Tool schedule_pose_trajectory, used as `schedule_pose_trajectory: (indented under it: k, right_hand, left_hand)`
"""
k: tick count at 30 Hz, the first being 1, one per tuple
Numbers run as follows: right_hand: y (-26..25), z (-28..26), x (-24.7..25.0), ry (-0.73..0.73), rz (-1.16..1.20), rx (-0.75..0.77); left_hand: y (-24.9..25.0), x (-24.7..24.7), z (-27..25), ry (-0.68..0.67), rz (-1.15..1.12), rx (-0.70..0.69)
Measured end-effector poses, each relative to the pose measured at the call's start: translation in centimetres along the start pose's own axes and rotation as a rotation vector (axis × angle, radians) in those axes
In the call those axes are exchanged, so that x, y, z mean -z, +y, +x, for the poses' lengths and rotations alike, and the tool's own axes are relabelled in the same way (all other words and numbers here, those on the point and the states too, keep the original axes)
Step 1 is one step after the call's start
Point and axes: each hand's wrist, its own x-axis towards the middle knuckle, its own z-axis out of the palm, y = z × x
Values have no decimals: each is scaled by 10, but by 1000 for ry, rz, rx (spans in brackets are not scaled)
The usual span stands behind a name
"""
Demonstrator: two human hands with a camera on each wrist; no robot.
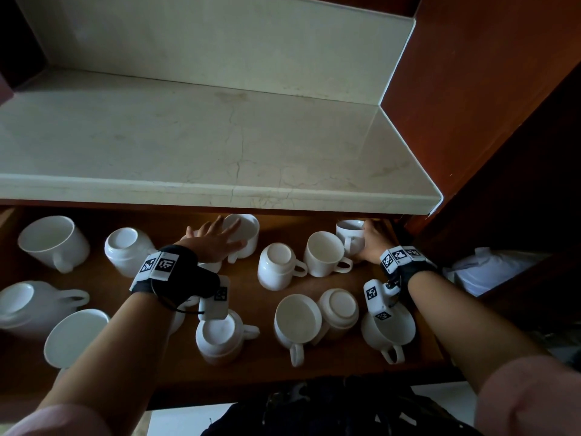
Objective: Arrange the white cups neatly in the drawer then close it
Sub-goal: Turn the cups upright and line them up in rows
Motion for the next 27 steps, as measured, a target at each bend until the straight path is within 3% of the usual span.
schedule_pose_trajectory:
  k: [3,16,23,27]
  right_hand:
    - [-2,-6,9,-5,-181,22]
    - [-7,-26,7,-76,-199,-75]
    - [-32,-38,31,-120,-349,-52]
    - [-59,-49,43,-94,-255,54]
  left_hand:
    - [0,0,-1,-11,12,0]
    - [-4,-4,-3,13,36,19]
    - [-13,-1,-9,-35,-77,52]
    - [-15,3,-10,-42,-114,65]
